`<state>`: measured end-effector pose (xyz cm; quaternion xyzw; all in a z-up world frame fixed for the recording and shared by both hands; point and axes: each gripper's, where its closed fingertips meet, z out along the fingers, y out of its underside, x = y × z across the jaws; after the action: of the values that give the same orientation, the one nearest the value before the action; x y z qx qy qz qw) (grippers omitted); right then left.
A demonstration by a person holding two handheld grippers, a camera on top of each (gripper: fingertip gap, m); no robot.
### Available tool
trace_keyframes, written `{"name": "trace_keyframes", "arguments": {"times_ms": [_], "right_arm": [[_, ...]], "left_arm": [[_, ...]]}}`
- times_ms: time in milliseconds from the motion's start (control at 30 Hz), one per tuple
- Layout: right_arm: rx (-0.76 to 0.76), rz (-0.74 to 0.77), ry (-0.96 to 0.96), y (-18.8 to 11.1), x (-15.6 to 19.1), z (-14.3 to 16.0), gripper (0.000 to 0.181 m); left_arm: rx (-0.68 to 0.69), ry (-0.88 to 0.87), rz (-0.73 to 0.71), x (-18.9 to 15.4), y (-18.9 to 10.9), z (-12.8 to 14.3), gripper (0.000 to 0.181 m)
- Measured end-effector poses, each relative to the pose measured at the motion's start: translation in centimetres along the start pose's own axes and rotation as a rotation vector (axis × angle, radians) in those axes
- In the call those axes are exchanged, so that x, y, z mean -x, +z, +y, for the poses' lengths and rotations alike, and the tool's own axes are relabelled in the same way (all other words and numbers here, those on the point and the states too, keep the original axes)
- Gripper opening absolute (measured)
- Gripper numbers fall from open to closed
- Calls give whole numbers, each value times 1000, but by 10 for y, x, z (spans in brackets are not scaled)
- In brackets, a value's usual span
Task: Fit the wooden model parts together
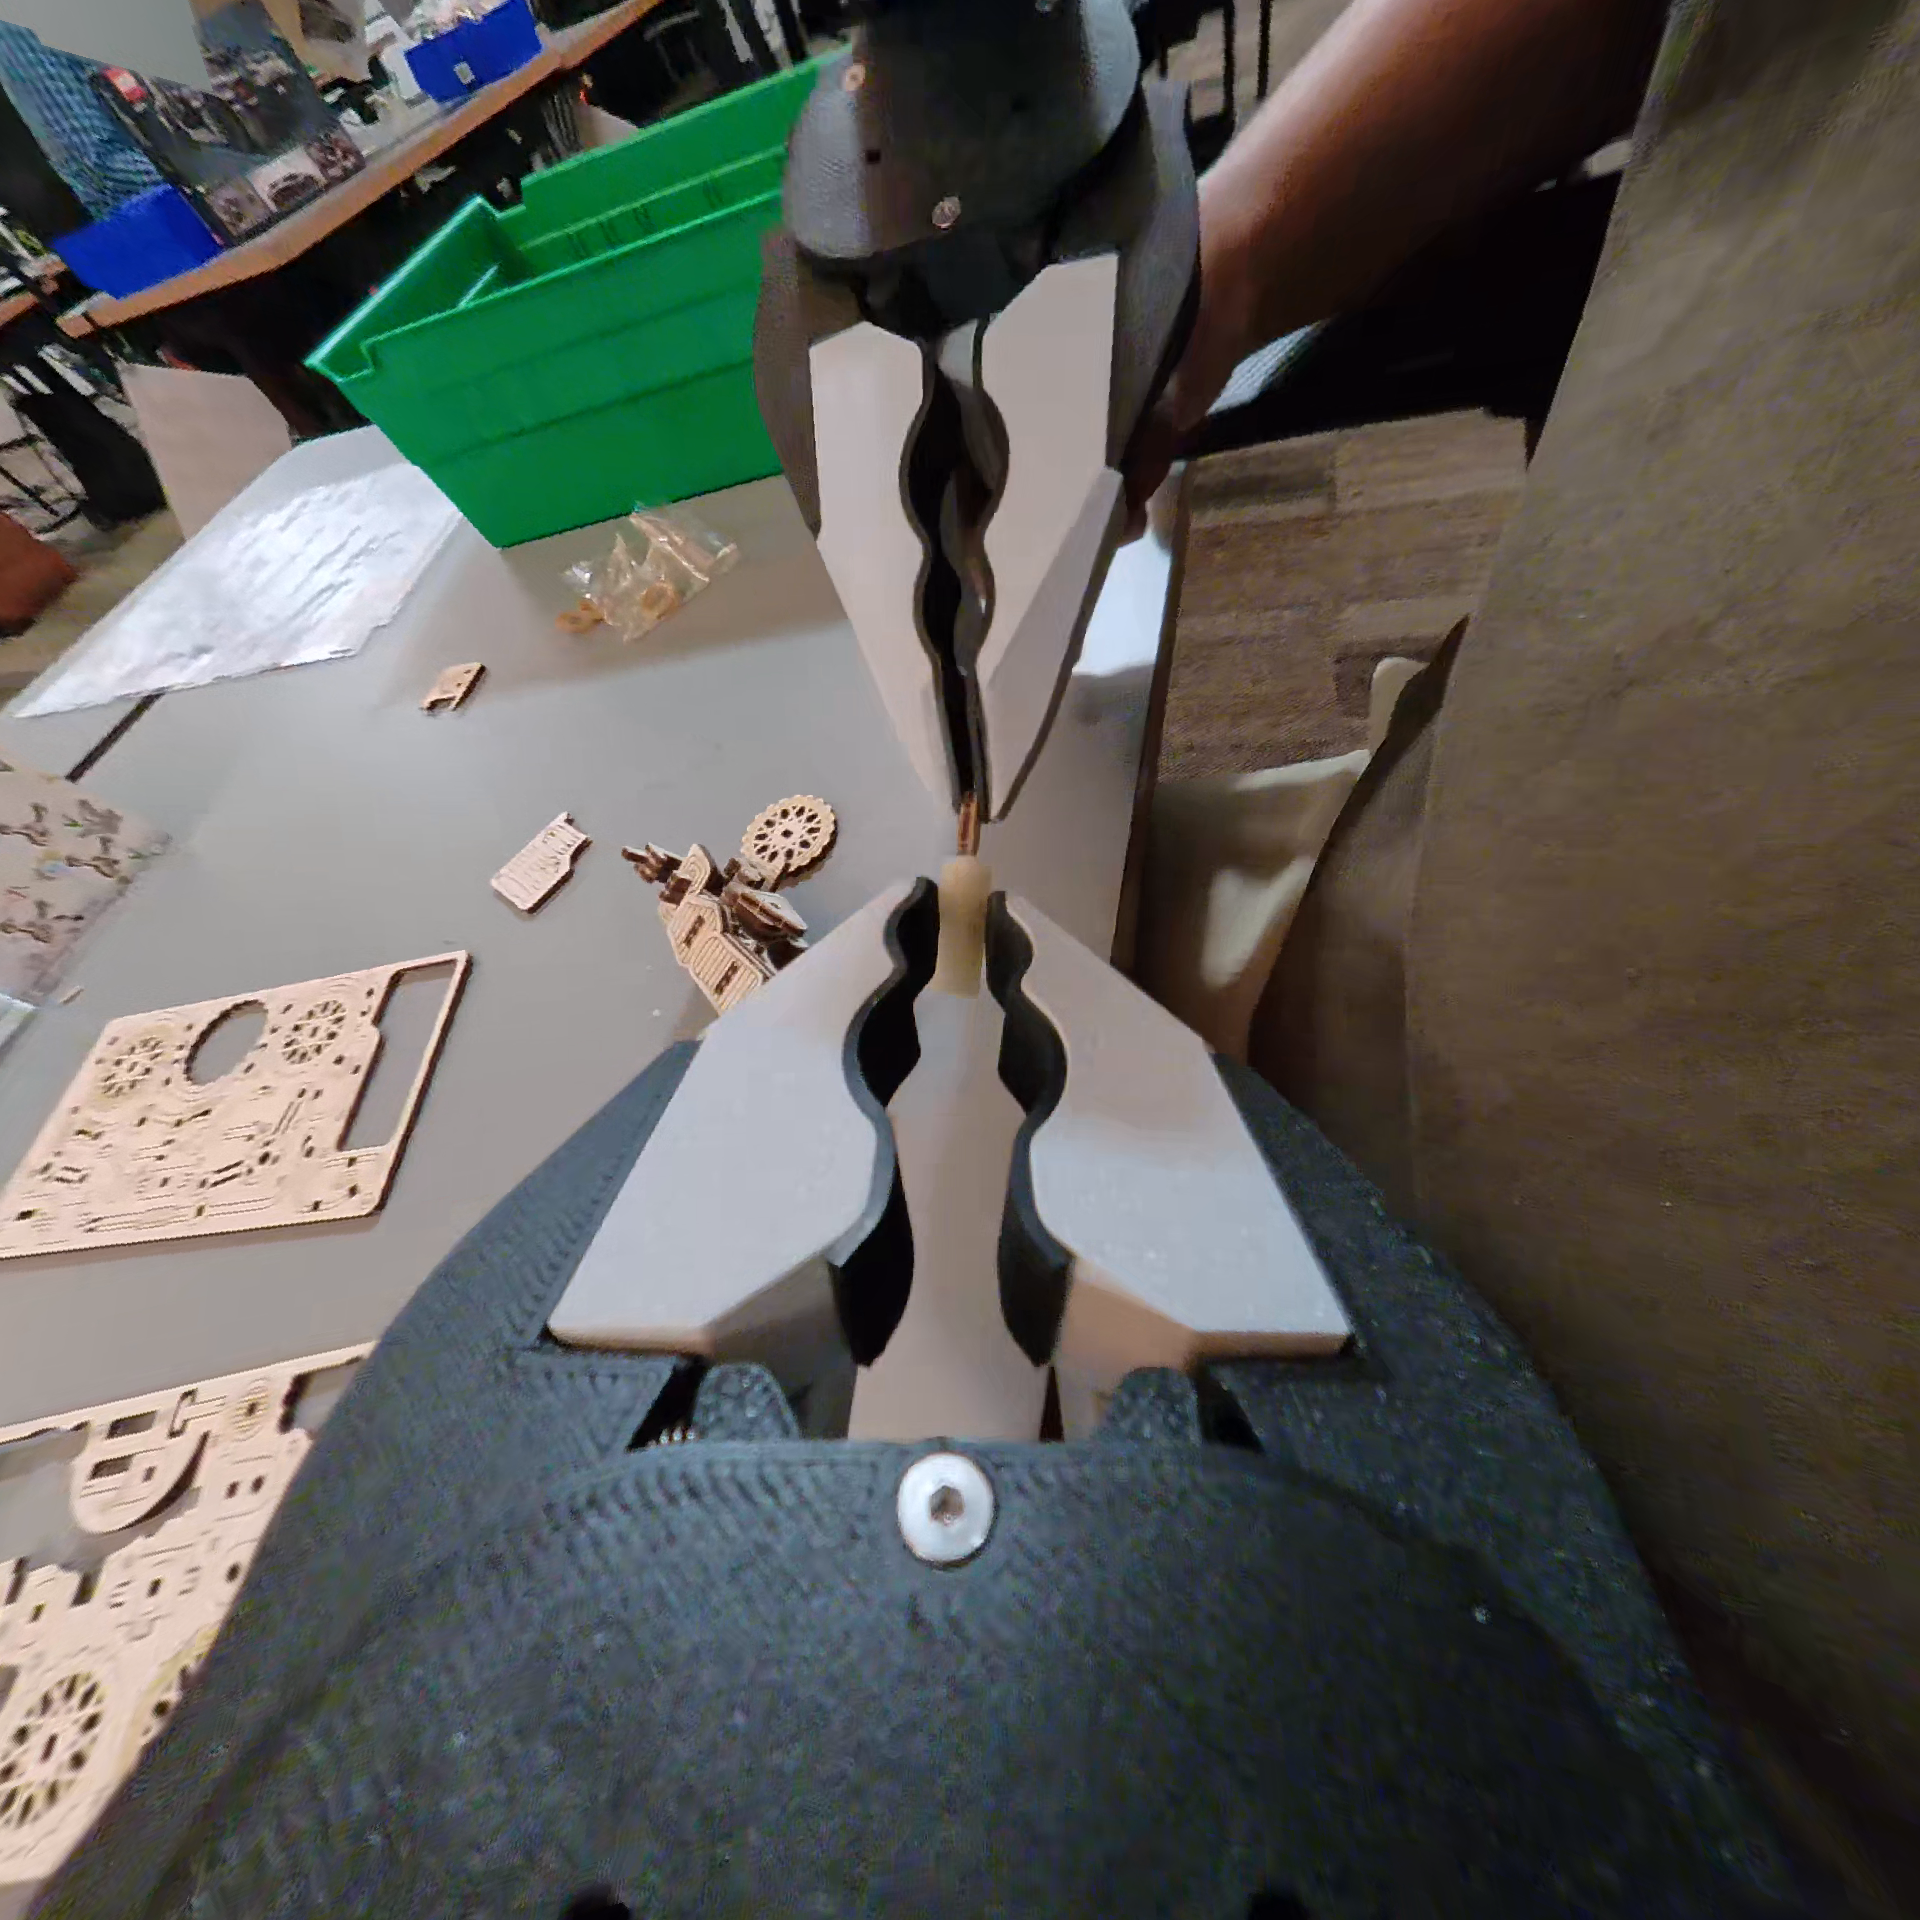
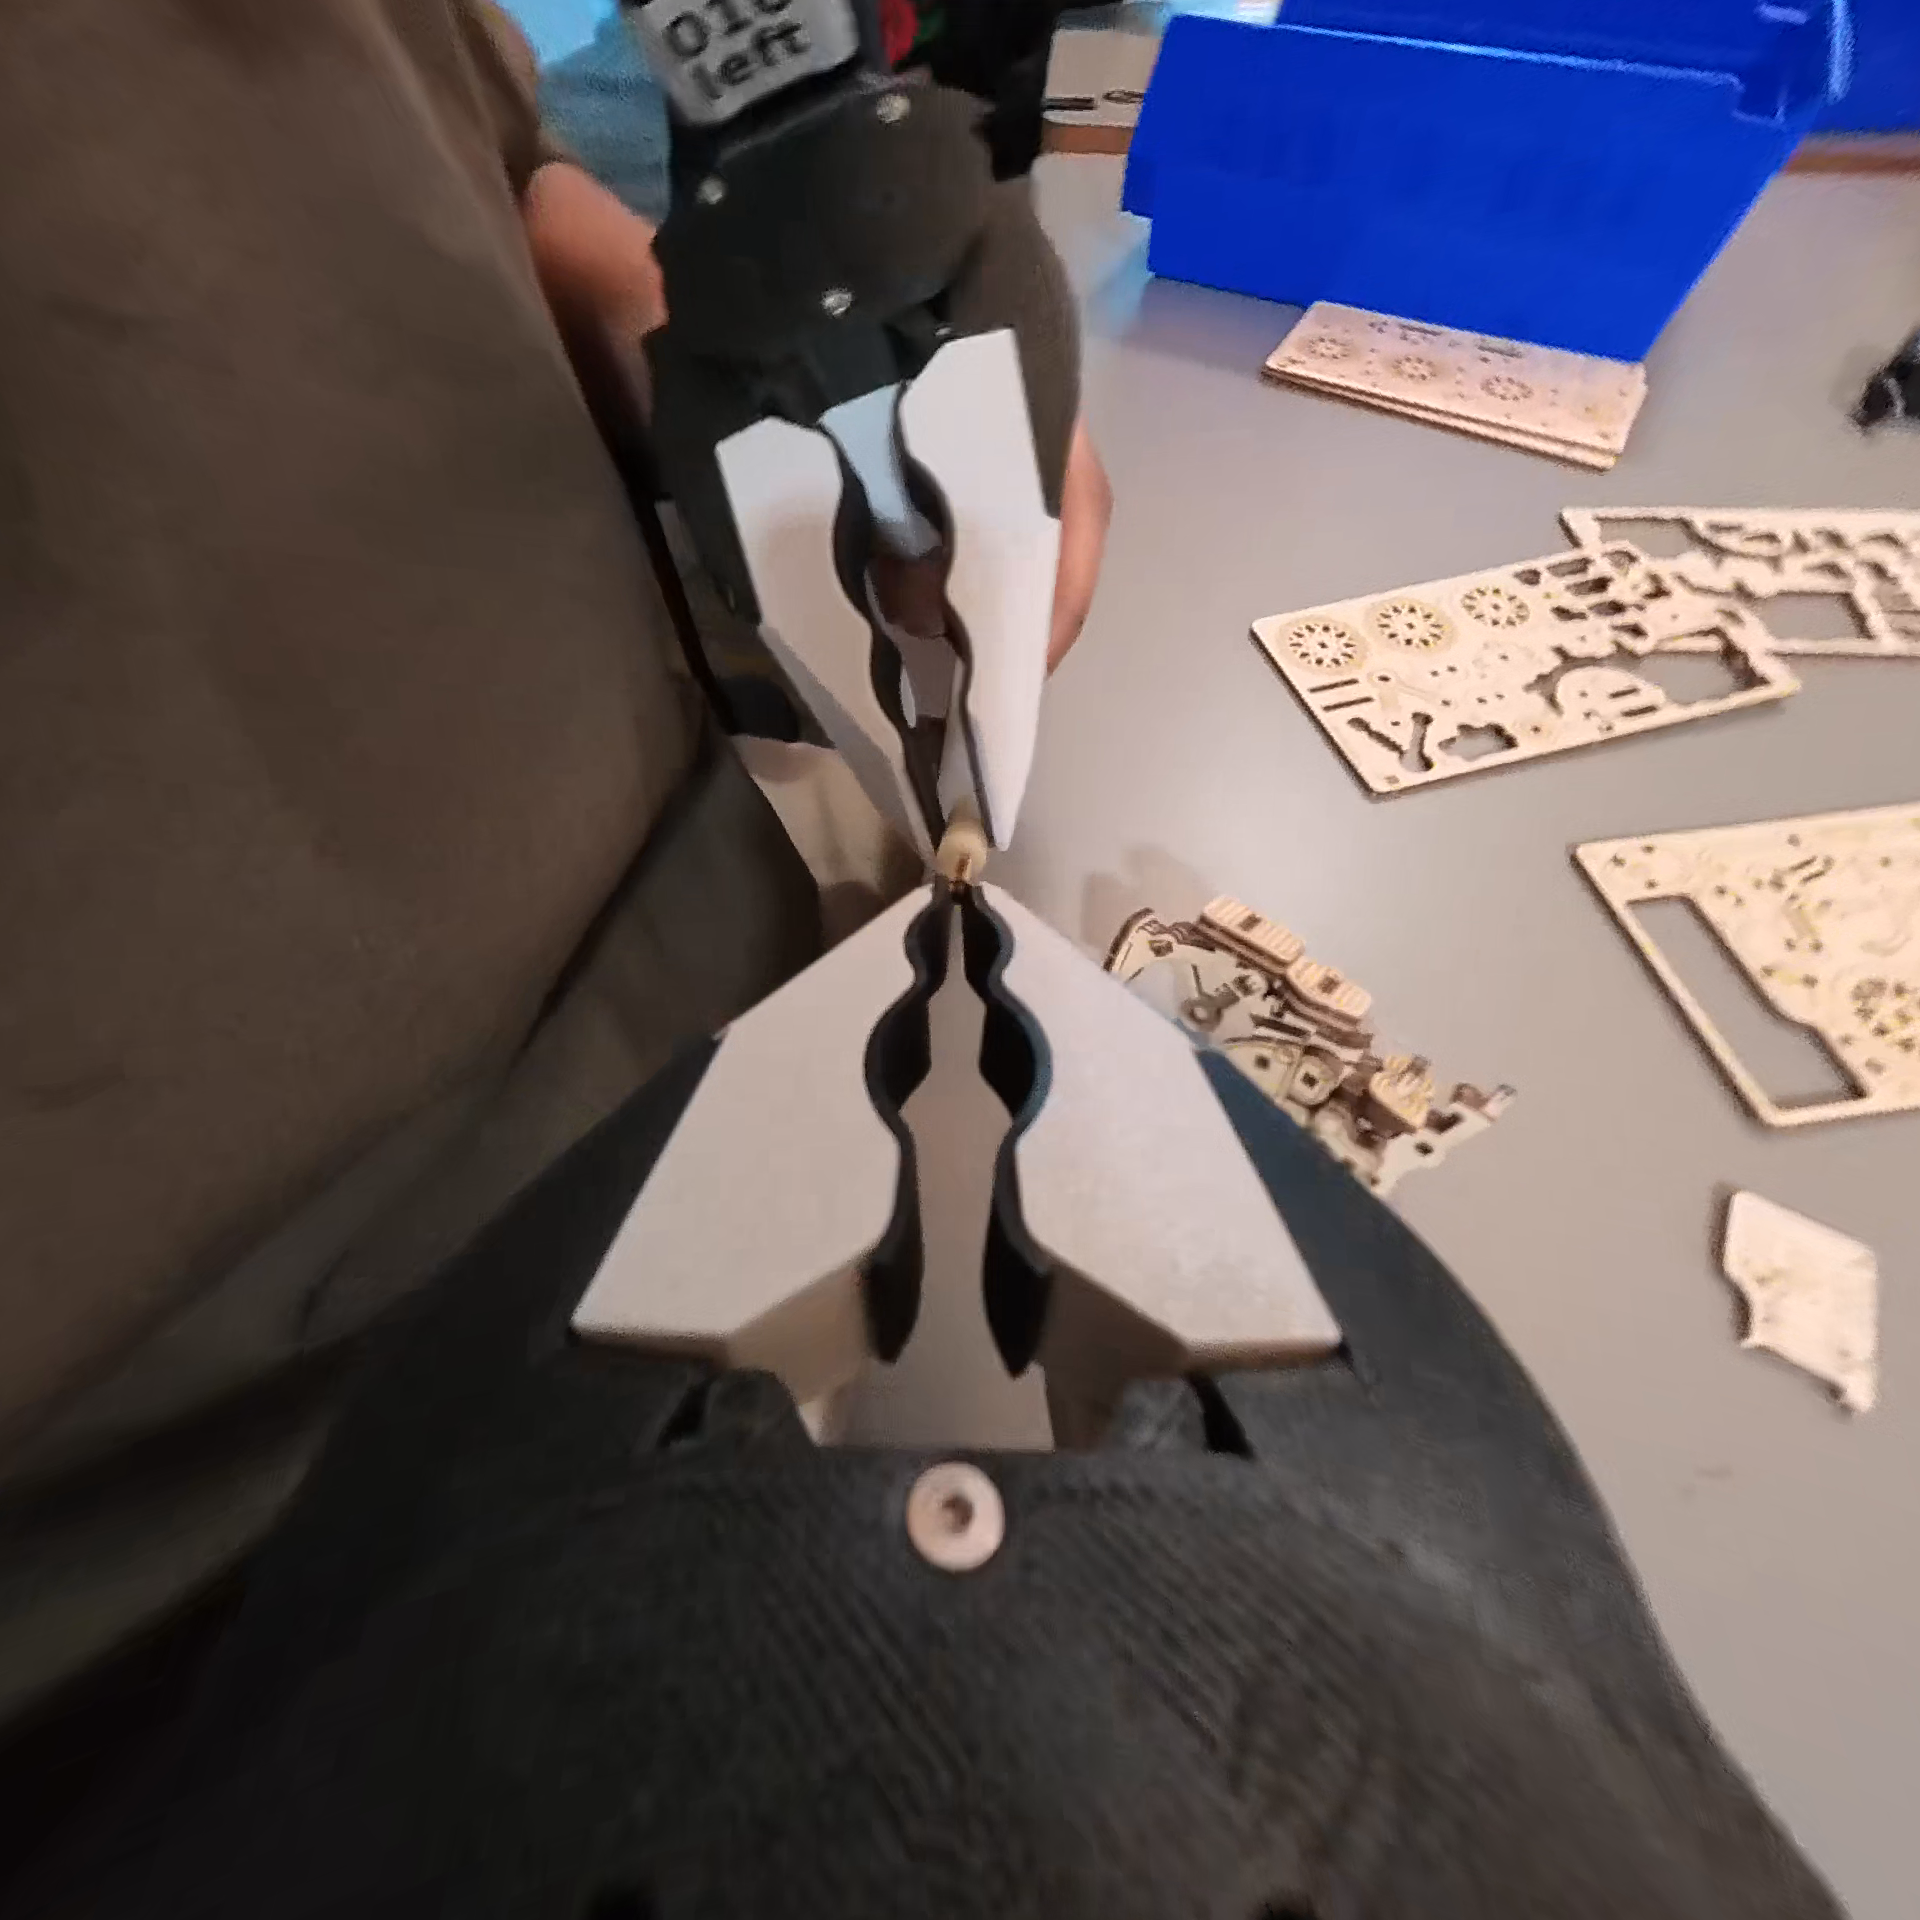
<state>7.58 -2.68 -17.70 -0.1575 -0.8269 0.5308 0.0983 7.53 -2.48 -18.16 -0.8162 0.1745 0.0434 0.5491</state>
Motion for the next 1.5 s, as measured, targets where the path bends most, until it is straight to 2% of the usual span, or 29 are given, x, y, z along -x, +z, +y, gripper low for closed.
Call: {"name": "trace_keyframes", "arguments": {"times_ms": [100, 167, 200, 233, 267, 300, 367, 433, 633, 967, 1167, 1400, 1500], "right_arm": [[60, -7, -89, 1, -1, 5, 0], [125, -65, -104, 17, 13, 18, 1], [94, -79, -131, 26, 21, 14, 0], [83, -57, -161, 30, 21, 6, 0], [74, -22, -160, 29, 14, 1, 0], [75, 11, -113, 24, 2, 2, 0], [136, 63, -33, 14, -19, 21, 0], [164, 72, 20, 8, -24, 29, 0], [115, 95, 128, 8, -30, 19, 0], [60, 135, 132, 8, -22, 5, 0], [78, 167, 111, 5, -22, 7, 0], [143, 218, 39, 7, -24, 13, 0], [161, 226, 13, 9, -23, 13, 0]], "left_arm": [[-8, 6, -5, 0, 0, -2, 6], [-191, -85, 70, -12, -3, -45, 6], [-155, -16, 42, -14, 3, -51, 6], [-60, 150, -49, -10, 7, -41, 7], [-75, 135, -62, -8, 3, -42, 6], [-102, 36, -65, -1, -5, -42, 7], [-145, -57, -158, 28, -25, -40, 7], [-109, -41, -202, 43, -33, -32, 6], [-61, -97, -134, 36, -18, -14, 7], [4, -118, -112, 30, -6, 0, 7], [-12, -140, -106, 29, -7, -3, 7], [22, -143, -80, 22, -1, -1, 7], [77, -130, -94, 23, 2, 8, 7]]}}
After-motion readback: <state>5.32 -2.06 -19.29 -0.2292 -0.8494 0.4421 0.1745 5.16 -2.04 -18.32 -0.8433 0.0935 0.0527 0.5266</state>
